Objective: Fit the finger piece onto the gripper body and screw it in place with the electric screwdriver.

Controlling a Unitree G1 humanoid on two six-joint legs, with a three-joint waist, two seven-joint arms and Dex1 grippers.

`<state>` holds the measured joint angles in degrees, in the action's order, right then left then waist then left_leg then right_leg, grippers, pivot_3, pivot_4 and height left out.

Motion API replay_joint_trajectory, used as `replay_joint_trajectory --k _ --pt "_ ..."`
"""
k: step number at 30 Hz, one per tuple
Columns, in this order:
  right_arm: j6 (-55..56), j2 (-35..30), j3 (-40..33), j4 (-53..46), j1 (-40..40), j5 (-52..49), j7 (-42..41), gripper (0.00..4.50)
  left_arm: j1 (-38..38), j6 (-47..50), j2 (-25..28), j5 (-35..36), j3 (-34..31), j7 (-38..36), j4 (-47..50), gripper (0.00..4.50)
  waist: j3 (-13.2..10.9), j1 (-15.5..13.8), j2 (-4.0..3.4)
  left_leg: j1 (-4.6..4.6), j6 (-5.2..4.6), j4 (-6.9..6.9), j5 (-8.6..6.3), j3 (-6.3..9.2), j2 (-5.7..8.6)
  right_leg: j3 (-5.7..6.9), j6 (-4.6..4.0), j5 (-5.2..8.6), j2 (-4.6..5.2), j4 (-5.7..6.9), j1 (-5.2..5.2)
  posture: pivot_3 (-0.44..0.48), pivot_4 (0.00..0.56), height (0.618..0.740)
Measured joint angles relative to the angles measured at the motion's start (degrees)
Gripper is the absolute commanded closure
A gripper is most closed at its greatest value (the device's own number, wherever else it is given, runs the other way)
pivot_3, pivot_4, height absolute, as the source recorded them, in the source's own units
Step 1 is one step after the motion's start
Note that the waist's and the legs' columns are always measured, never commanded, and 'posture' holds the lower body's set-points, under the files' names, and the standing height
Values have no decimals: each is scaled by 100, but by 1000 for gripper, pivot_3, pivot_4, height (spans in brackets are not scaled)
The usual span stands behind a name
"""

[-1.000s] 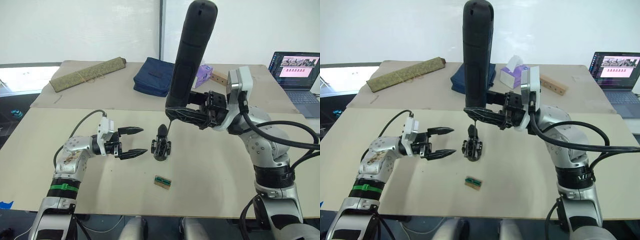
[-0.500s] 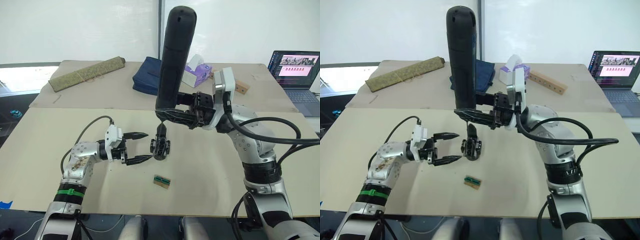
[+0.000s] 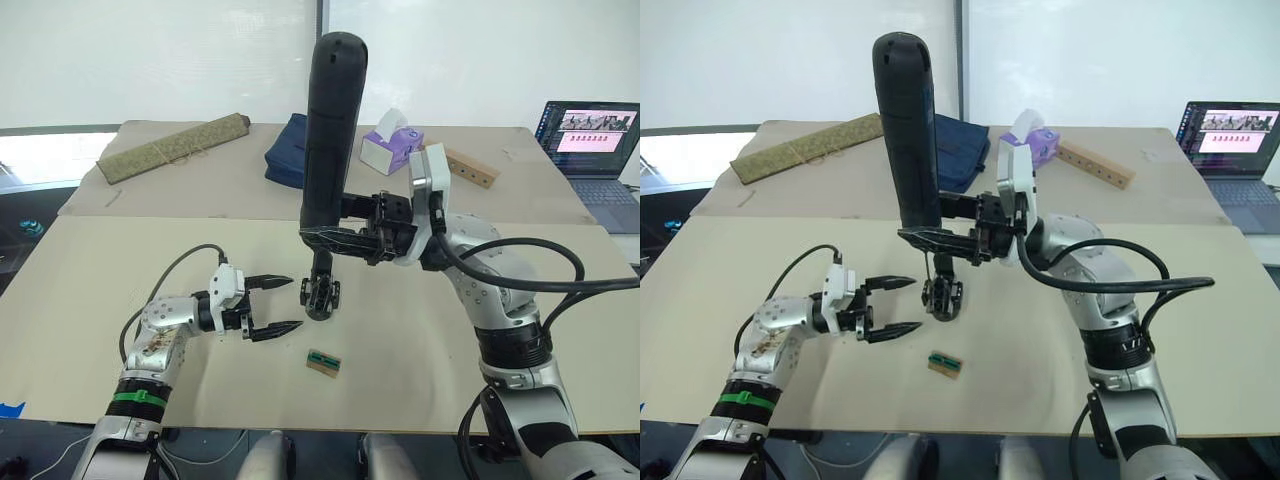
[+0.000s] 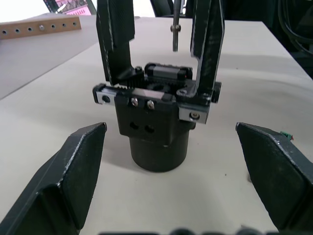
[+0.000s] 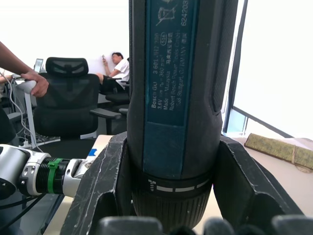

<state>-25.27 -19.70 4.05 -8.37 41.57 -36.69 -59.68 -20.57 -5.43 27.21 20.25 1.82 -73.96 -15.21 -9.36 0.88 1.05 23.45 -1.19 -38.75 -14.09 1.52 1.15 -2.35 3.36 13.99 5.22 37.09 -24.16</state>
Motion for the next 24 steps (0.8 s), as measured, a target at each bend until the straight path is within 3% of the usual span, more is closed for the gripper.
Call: replay_joint_trajectory --k 24 --pt "6 46 151 86 -148 274 -29 2598 27 47 -124 -208 217 357 54 0 0 1 0 -1 1 -2 0 0 0 0 0 0 -2 2 0 0 150 740"
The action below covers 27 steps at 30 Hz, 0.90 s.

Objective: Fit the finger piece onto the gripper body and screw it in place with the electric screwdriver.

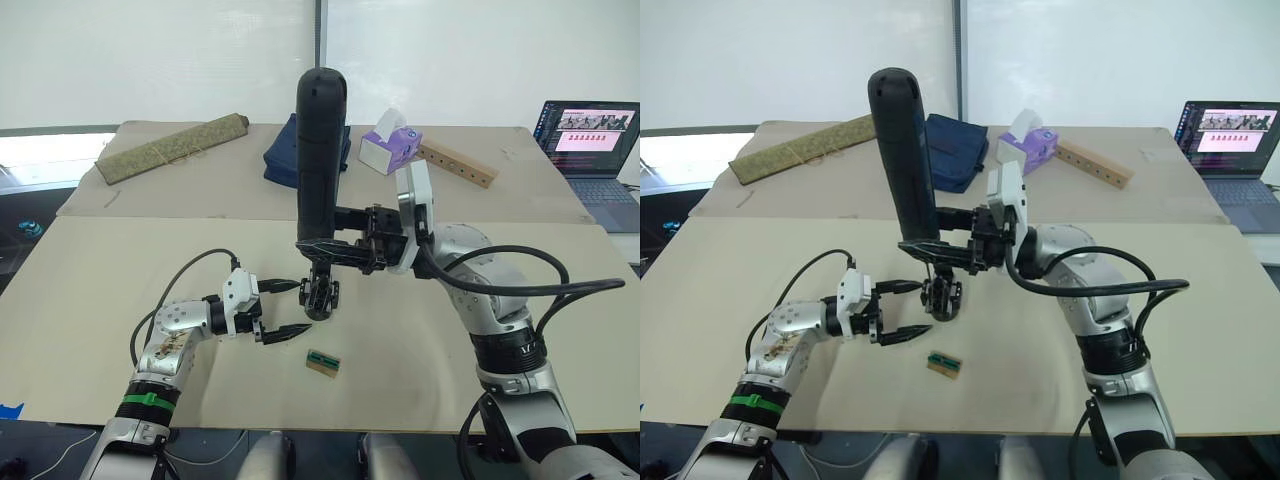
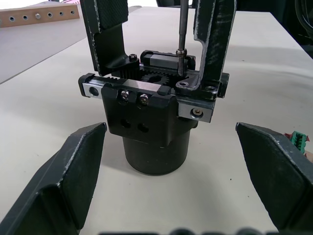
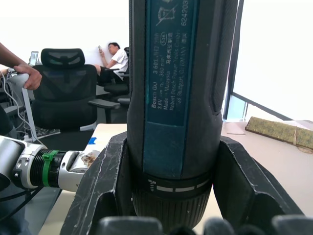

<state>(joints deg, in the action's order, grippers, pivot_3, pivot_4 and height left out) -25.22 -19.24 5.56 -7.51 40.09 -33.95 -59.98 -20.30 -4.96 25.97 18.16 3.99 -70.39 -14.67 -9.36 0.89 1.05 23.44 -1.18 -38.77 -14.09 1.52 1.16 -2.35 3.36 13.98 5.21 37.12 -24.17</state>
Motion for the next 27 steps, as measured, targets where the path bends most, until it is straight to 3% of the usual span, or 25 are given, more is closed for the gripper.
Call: replay_joint_trajectory --k 27 --pt "118 66 32 21 -58 124 11 2598 3 -2 -46 -20 27 69 -67 0 0 1 0 0 0 -1 0 0 0 0 0 0 0 2 0 0 150 740"
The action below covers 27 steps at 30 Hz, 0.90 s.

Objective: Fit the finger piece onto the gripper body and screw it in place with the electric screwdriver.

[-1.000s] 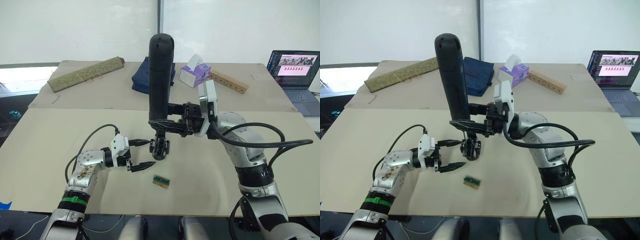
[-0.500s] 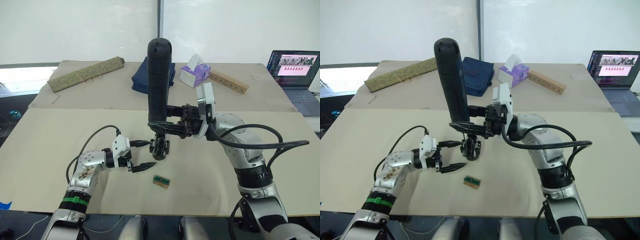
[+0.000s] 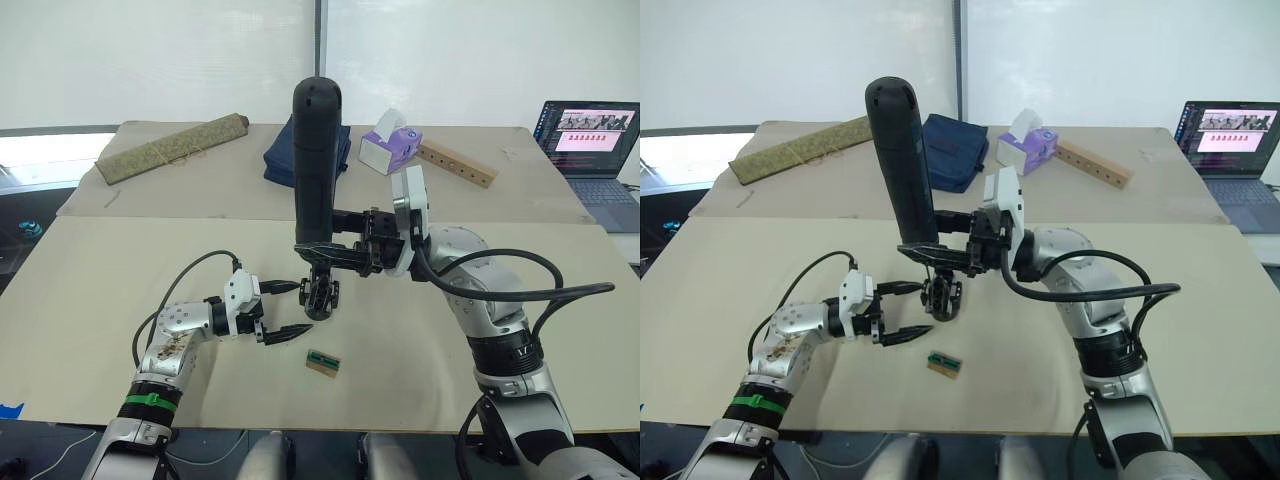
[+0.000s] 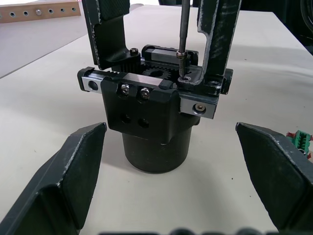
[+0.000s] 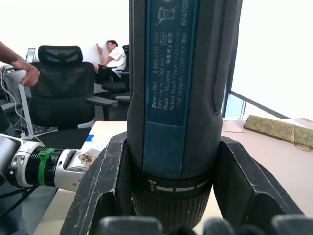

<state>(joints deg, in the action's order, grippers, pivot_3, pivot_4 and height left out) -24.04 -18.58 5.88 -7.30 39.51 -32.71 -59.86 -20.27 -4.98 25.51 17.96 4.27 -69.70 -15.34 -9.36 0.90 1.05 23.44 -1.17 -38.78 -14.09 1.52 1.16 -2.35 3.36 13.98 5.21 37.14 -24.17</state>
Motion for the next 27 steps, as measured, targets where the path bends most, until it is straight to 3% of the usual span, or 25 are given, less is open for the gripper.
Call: replay_joint_trajectory --k 27 --pt "-1 13 11 -1 -7 -7 -83 2598 11 191 1 1 36 147 136 0 0 2 0 -1 0 0 0 0 0 0 0 0 0 1 1 0 150 740"
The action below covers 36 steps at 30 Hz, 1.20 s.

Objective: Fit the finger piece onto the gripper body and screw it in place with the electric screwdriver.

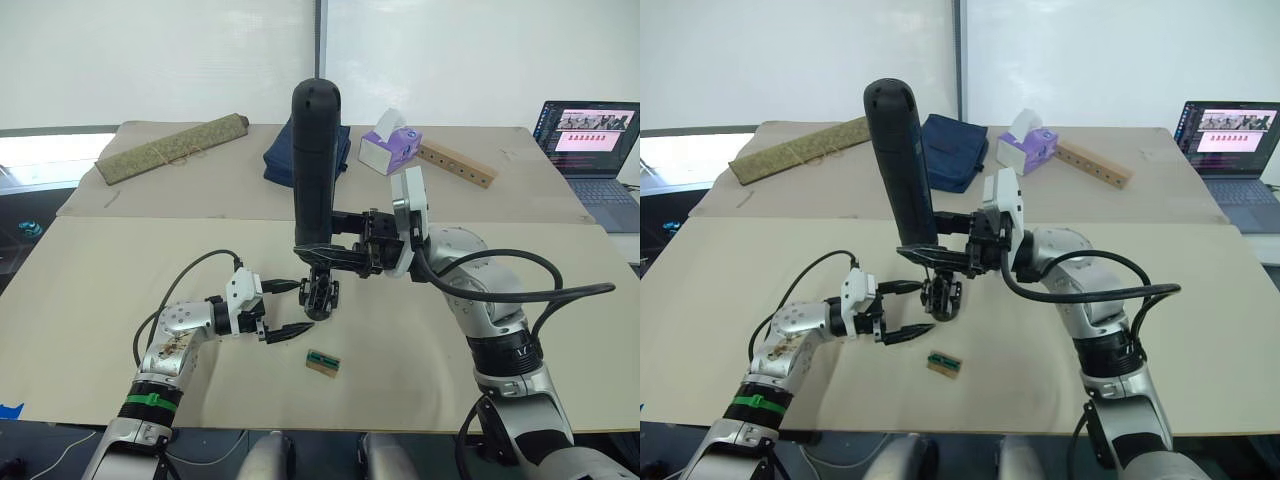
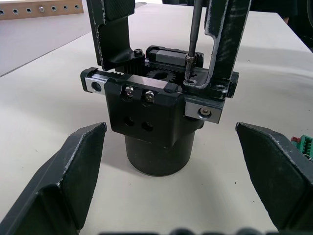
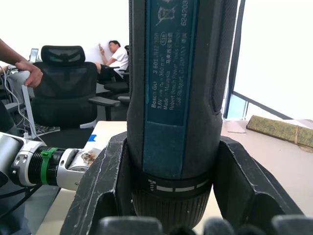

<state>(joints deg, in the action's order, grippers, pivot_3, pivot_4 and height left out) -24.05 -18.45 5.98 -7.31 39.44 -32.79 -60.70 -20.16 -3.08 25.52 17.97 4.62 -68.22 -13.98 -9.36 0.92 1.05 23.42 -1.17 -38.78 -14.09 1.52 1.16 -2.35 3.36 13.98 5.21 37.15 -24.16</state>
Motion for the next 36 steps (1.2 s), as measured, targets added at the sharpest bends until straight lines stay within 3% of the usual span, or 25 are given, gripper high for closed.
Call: replay_joint_trajectory --k 36 --pt "-29 42 0 1 -3 -119 -9 2598 74 89 0 0 57 124 184 0 0 -1 0 0 1 0 0 0 0 0 0 0 0 1 0 0 150 740"
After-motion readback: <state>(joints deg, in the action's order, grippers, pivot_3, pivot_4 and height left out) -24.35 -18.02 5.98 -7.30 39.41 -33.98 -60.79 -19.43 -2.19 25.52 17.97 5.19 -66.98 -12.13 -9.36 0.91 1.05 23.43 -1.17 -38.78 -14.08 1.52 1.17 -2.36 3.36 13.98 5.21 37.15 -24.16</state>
